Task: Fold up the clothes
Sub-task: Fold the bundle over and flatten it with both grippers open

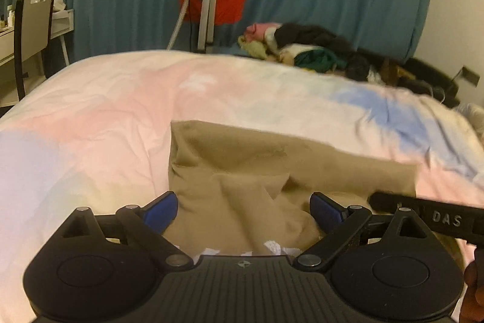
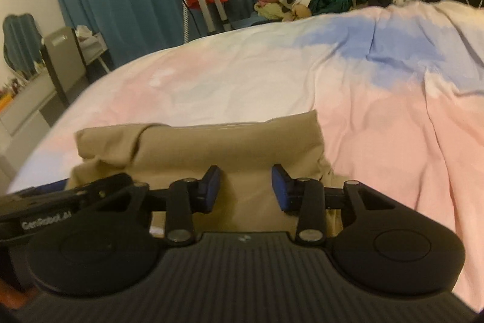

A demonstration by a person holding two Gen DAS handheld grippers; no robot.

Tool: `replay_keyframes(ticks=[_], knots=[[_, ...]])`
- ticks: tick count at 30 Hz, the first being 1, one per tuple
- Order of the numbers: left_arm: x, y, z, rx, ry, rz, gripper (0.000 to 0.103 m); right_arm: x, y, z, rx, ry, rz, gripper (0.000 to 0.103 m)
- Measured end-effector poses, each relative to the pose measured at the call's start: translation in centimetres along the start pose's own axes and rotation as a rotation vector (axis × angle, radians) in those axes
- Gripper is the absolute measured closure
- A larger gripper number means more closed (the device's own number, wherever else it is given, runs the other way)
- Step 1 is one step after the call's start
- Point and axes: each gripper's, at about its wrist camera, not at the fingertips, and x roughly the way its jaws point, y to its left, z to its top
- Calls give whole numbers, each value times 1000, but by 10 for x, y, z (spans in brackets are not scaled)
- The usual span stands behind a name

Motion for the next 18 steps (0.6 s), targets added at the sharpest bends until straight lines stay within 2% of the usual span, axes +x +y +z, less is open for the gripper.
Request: replay_keyframes(ticks=[4, 8, 11, 15, 18], knots=[[-14, -2, -2, 8, -8, -22, 8, -19, 7, -2, -15, -8, 9, 61], [-55, -4, -17, 25, -23, -57, 8, -58, 13, -11, -21, -24, 37, 61], [-74, -7, -28, 27, -15, -68, 8, -76, 16, -24, -38, -1, 26, 59], [-58, -12, -40, 26, 61, -28, 8, -66, 18, -34, -63, 34, -7, 62], [-61, -10, -46, 33, 61, -22, 8, -57, 15, -40, -33, 50, -13, 62]])
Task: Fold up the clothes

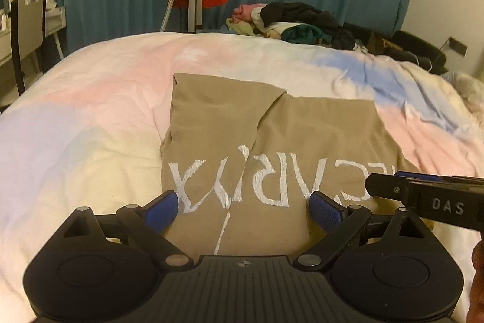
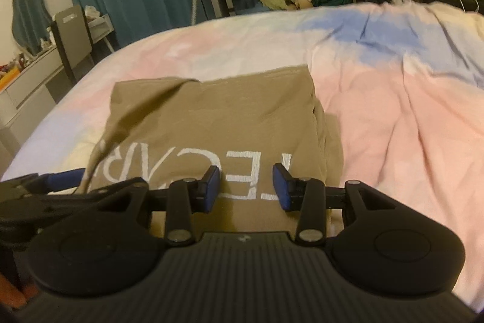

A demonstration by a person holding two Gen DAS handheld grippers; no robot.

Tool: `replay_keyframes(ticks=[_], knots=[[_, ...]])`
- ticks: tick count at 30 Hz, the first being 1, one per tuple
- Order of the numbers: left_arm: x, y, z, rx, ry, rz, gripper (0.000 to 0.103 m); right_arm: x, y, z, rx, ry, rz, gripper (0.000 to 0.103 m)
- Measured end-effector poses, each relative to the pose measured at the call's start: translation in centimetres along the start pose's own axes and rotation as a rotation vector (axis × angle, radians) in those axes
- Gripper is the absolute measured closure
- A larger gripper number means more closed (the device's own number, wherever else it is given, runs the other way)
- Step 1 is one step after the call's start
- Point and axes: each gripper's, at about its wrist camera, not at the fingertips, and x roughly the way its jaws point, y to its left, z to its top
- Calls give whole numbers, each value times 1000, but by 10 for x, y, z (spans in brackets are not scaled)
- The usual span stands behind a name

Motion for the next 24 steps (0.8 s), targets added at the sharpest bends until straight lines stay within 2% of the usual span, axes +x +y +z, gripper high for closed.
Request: replay_keyframes(ticks=[6, 11, 13, 15, 17, 19, 21, 24], knots=[[-35, 18, -6, -140, -5, -111, 8, -6, -4, -1, 47, 0, 5, 62], [-50, 33, -18, -306, 53, -296, 8, -10, -10, -1, 99, 15, 24, 62], [-38, 37, -20, -356, 94, -312, 8, -12, -11, 0, 115, 18, 29, 62], [-20, 44, -20, -428, 132, -284, 11, -14, -12, 1, 130, 21, 34, 60], [0, 56, -22, -548, 173, -268, 18, -20, -14, 5, 164, 27, 56, 44], [10, 69, -24, -663, 167, -282, 23, -28, -19, 6, 255, 22, 132, 13], [16, 79, -25, -745, 145, -289, 25, -32, -25, 2, 381, 49, 243, 12], [17, 85, -24, -783, 99, -266, 36, -31, -32, -10, 579, 120, 418, 12]])
